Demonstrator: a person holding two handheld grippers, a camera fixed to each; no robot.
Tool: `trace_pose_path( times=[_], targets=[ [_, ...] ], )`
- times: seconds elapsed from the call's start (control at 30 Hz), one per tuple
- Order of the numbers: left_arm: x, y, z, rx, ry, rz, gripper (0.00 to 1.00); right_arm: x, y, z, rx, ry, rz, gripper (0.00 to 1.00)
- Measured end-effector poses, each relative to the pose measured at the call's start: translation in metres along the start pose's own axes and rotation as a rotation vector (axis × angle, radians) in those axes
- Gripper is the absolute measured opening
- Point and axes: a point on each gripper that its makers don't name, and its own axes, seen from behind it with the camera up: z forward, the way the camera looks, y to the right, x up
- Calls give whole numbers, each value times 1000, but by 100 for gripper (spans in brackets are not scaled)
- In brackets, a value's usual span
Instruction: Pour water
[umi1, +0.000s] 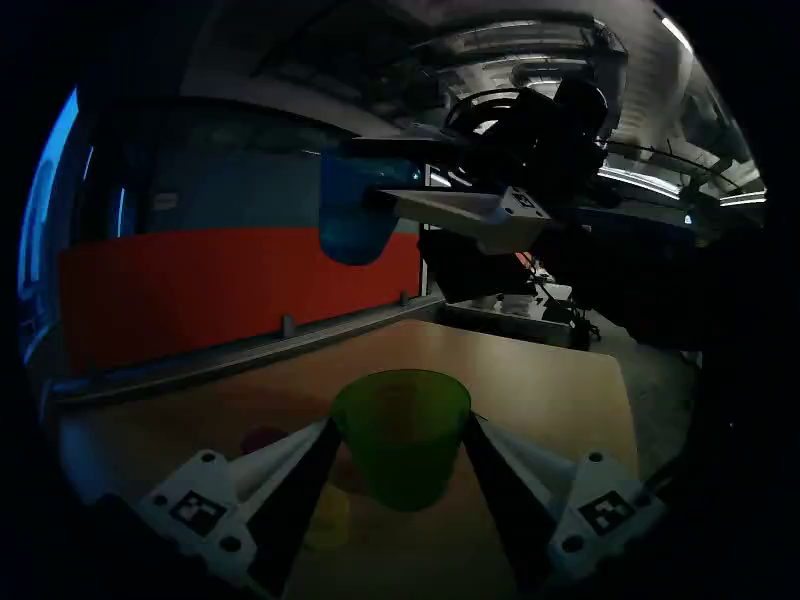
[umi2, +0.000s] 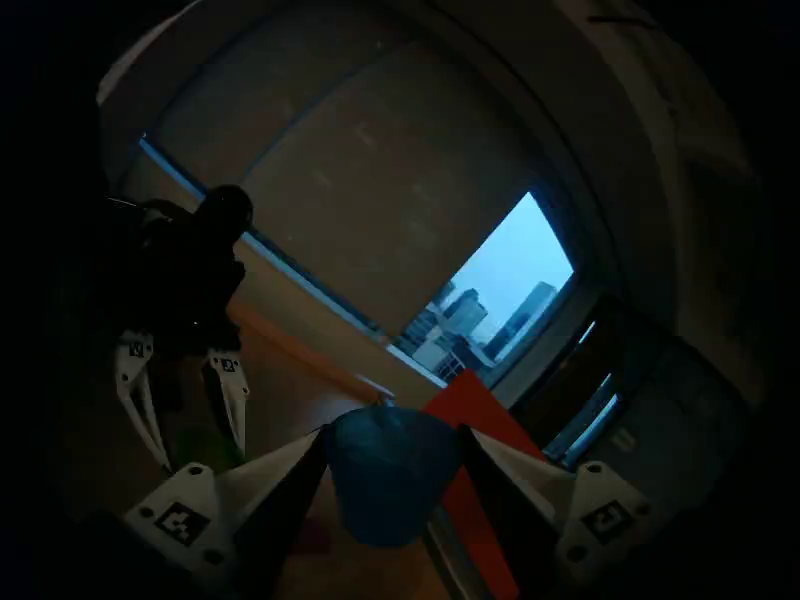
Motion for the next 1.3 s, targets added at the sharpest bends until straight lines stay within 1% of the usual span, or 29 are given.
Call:
trace_pose_path(
  times=[0.2,0.5,0.8,1.0,1.3],
  targets=[
    [1,1,0,-2,2,4,86,1,-6,2,9,-7,-47,94],
    [1,3,-1,-6,2,9,86,2,-7,3,6,-20,-114,94],
    [0,3,-2,-6,2,8,86,11,-7,5,4,-15,-167,94],
    [0,4,-3,-7,2,12,86,12,-12,7,9,-23,-213,94],
    [1,5,-1,-10,1,17,86,14,-14,9,10,-30,-259,94]
  ],
)
